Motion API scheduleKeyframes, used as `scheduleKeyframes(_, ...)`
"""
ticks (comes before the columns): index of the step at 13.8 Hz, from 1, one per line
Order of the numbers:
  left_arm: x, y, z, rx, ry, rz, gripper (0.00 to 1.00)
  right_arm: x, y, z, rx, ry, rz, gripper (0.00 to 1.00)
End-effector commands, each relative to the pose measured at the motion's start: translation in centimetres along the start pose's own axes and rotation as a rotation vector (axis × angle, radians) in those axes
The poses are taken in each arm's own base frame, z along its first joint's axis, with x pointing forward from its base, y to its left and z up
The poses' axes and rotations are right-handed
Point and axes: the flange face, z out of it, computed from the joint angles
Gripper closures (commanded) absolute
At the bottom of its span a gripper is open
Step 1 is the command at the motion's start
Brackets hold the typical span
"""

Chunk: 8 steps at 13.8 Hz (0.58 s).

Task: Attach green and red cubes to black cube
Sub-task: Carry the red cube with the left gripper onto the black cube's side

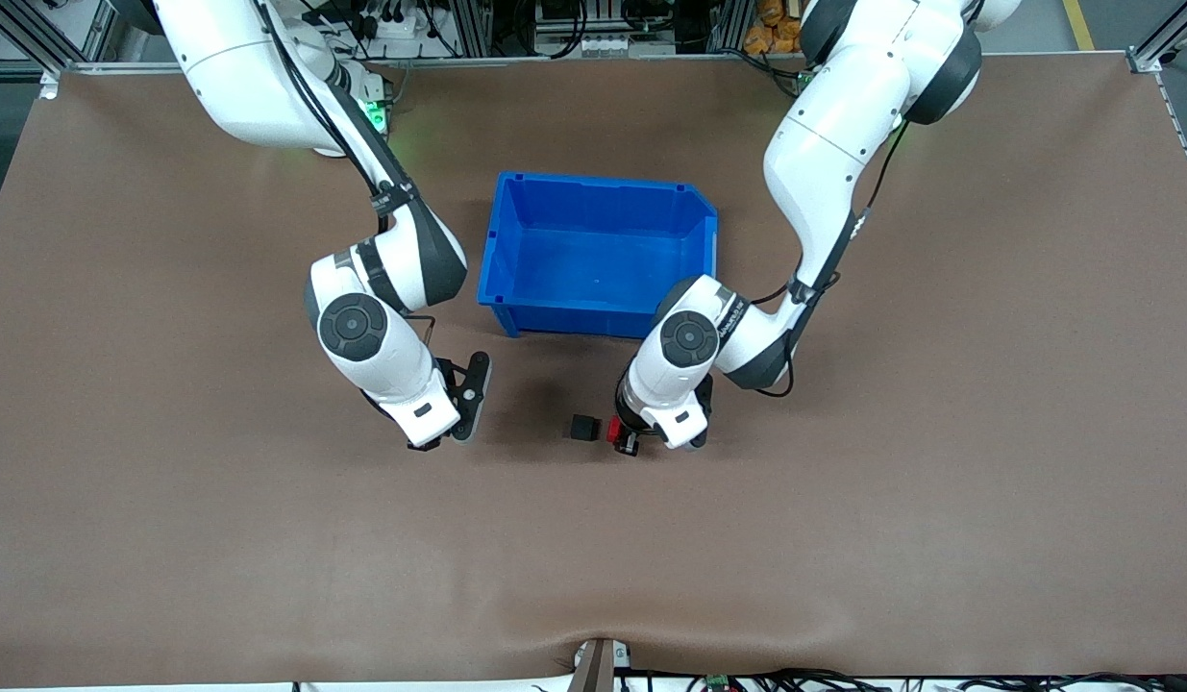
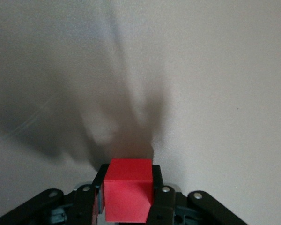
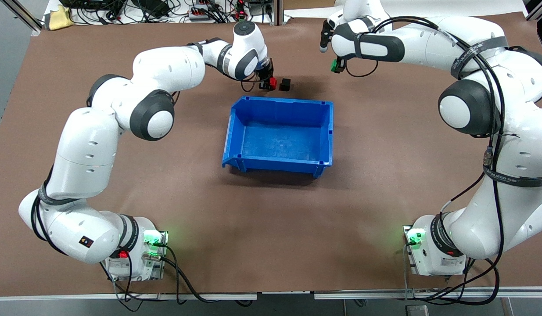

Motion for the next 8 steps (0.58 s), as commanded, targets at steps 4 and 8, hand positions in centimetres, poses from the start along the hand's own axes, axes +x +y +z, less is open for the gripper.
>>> scheduleKeyframes(4, -1.5, 0.3, 1.2, 0.008, -0.032, 0.010, 1.00, 1.0, -0.1, -0.1, 0.005, 0.005, 0.010, 1.00)
scheduleKeyframes(8, -2.6, 0.0, 1.7, 0.011, -0.049, -0.001, 1.00, 1.1, -0.2, -0.1, 0.002, 0.006, 0.010, 1.00)
